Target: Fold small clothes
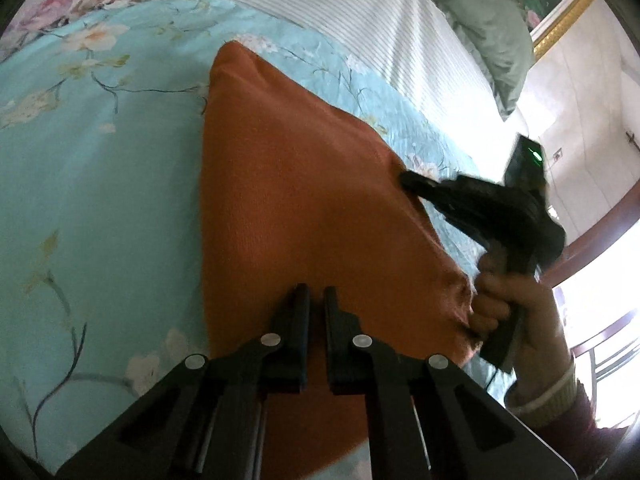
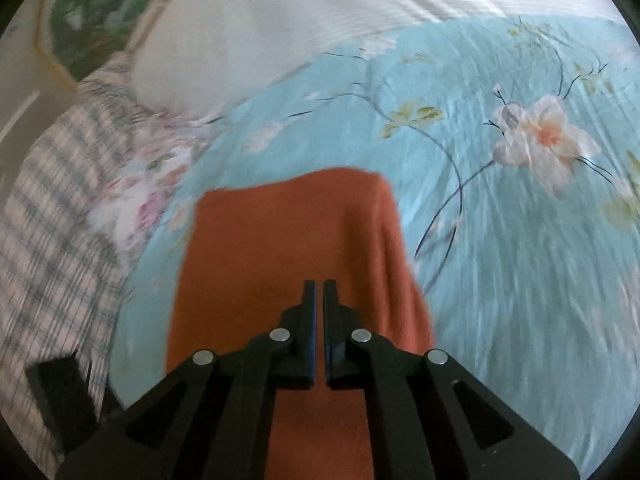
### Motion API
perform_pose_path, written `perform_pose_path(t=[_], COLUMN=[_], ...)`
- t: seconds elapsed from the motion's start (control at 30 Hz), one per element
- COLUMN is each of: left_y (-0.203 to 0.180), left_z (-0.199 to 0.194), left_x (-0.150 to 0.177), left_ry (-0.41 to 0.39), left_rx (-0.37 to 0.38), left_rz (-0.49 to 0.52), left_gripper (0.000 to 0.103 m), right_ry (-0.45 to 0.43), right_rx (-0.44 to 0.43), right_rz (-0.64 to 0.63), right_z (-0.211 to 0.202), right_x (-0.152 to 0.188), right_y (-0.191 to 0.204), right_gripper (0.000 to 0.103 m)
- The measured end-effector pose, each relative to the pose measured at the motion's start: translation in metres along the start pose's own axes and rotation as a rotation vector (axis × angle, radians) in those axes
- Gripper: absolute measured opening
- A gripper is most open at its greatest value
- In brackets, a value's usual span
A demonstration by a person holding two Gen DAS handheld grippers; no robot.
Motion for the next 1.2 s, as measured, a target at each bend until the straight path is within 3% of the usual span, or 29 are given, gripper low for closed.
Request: perform_pose_path(t=[0.17,0.3,0.4,0.57,0.7,0.87,1.03,1.1,1.2], left_y=[-0.011,-0.02,-0.013,-0.015,-0.012,-0.008,-0.012,-0.014,-0.017], left_z=[-0.022,-0.027,-0.015,-0.013,-0.018,-0.016,-0.022,-0.028,-0.038], left_x=[0.01,0.023,0.037,0.048,0.054,0.061,0.068,0.072,0.08], left_ry=[-0.027,-0.025,0.012,0.011,0.011,0.009,0.002,-0.004,-0.015], left_rx=[-0.016,-0.046,-0.104,-0.166,-0.163,-0.168,-0.185,-0.186,-0.185], left_rz=[0.031,0.08,0.087,0.129,0.114,0.095,0.094,0.09,0.087], left_gripper=[0.017,0.031,0.03,0.031,0.031,0.031,0.031,0.036,0.042], right_ry=[0.042,0.078,0.071,0.052,0.053,0.109,0.077,0.057,0.022], right_rx=[-0.008,0.115,0.052,0.041,0.018,0.064,0.062,0.063,0.071], right_rz=[-0.062,-0.037,0.038,0.004,-0.032,-0.024,-0.04,-0.05,-0.054], right_z=[-0.025,-0.019,-0.018,-0.03,-0.036,-0.02,-0.039,-0.048,-0.062], right_x=[0.058,0.085,0.089,0.087,0.098,0.123,0.128,0.129,0.132], right_y=[0.012,-0.019,-0.03,-0.011,0.005,-0.004,0.002,0.005,0.008], right_gripper=[0.004,0.004,0.003,0.004,0.004,0.006,0.006,0.009,0.037])
Point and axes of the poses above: each gripper's, at about its wrist camera, not at the fingertips, and z roughly the way its jaws point, y to its left, x to its underside, the point moved 8 cm from there along z, roughly the way its jaws point, and after that the axes turned 7 degrees about y, right-handed, at the moved point
